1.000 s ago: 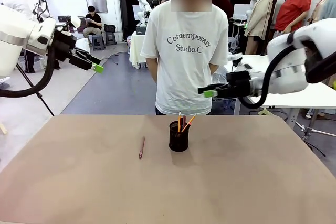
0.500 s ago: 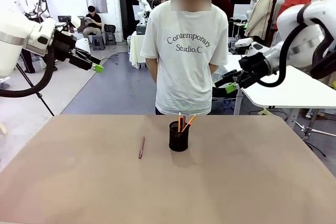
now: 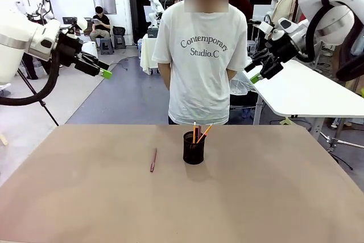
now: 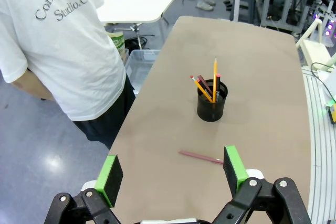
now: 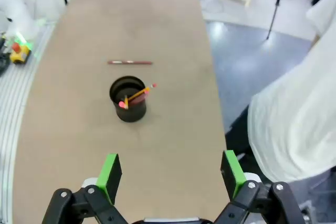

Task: Place the pens into the pen holder.
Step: Pick up a writing instrument from the table and place it into the Pen holder.

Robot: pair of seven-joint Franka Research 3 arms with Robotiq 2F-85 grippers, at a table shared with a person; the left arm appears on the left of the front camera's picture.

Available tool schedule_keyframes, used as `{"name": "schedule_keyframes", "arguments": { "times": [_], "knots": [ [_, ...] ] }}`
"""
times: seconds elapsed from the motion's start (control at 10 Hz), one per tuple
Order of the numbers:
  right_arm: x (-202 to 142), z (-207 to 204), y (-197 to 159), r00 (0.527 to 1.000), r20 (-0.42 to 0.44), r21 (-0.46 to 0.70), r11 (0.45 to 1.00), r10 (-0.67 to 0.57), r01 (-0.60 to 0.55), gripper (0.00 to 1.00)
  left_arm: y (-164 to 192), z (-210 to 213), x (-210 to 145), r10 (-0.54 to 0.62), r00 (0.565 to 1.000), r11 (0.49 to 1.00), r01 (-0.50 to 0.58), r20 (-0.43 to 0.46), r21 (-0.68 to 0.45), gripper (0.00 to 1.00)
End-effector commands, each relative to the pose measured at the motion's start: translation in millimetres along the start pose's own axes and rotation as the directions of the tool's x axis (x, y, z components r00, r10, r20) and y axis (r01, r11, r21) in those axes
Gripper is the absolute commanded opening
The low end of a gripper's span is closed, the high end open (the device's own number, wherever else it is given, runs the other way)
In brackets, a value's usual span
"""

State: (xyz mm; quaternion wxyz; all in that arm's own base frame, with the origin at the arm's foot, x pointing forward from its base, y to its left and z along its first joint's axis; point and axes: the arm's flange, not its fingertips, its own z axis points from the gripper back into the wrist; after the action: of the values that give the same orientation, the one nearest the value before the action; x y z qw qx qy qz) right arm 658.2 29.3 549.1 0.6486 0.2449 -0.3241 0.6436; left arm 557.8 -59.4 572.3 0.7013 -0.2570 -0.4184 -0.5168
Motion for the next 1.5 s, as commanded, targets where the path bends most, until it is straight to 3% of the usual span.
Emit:
{"name": "schedule_keyframes", "arguments": {
  "times": [0.0, 0.3, 0.5, 0.6, 1.4],
  "knots": [
    [6.3, 16.0, -1.4, 0.997, -0.047, -0.033, 0.998, -0.060, 0.059, 1.00, -1.0, 0.5, 0.0, -0.007, 1.000, 1.000, 0.007, -0.002, 0.007, 1.00],
    [-2.8, 46.8, -10.4, 0.991, -0.014, -0.084, 0.988, -0.131, 0.129, 1.00, -1.0, 0.5, 0.0, -0.007, 1.000, 1.000, 0.007, -0.002, 0.007, 1.00],
    [-12.0, 46.7, -8.0, 0.982, 0.014, -0.032, 0.982, -0.186, 0.187, 1.00, -1.0, 0.5, 0.0, -0.007, 1.000, 1.000, 0.007, -0.002, 0.007, 1.00],
    [-11.3, 48.4, -4.6, 0.993, -0.024, -0.076, 0.991, -0.112, 0.110, 1.00, -1.0, 0.5, 0.0, -0.007, 1.000, 1.000, 0.007, -0.002, 0.007, 1.00],
    [-11.3, 48.4, -4.6, 0.993, -0.024, -0.076, 0.991, -0.112, 0.110, 1.00, -1.0, 0.5, 0.0, -0.007, 1.000, 1.000, 0.007, -0.002, 0.007, 1.00]
  ]
}}
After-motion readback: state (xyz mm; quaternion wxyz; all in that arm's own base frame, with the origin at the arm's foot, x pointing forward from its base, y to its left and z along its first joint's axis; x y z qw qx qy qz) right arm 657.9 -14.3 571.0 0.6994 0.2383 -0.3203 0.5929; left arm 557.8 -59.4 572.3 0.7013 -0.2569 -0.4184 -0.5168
